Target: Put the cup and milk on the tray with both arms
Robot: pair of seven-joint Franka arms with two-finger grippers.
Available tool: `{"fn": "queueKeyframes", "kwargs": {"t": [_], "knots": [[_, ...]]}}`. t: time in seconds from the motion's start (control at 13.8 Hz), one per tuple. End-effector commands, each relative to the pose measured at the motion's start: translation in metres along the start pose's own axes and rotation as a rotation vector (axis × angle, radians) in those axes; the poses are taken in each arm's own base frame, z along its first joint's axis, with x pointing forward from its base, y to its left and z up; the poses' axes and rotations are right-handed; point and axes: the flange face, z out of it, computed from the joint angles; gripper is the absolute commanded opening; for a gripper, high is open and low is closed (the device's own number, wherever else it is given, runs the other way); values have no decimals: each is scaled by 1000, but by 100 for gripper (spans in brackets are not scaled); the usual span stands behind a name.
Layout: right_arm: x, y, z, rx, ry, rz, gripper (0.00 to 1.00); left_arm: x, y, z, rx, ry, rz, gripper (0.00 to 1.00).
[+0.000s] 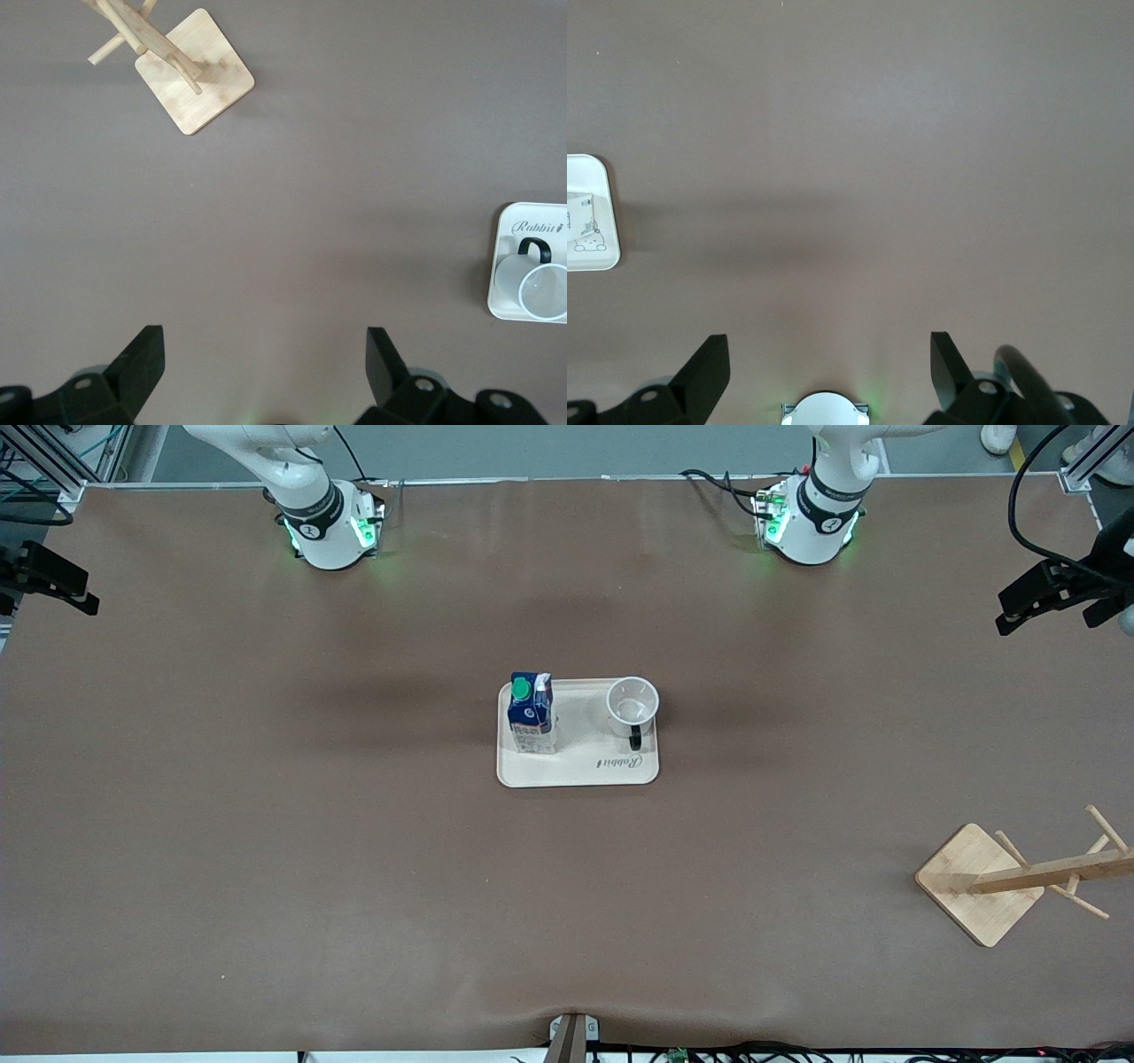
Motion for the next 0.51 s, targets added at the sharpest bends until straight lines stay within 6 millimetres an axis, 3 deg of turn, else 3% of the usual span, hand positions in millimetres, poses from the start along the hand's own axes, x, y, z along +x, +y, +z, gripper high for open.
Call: {"fn": "queueKeyframes", "kwargs": {"t": [0.0, 0.43], "knots": [[-1, 2, -1, 1, -1, -10, 100, -1, -3, -1, -2, 6, -3, 100], [-2, 3, 0, 2, -4, -8, 100, -1, -4, -1, 1, 3, 5, 100]]}}
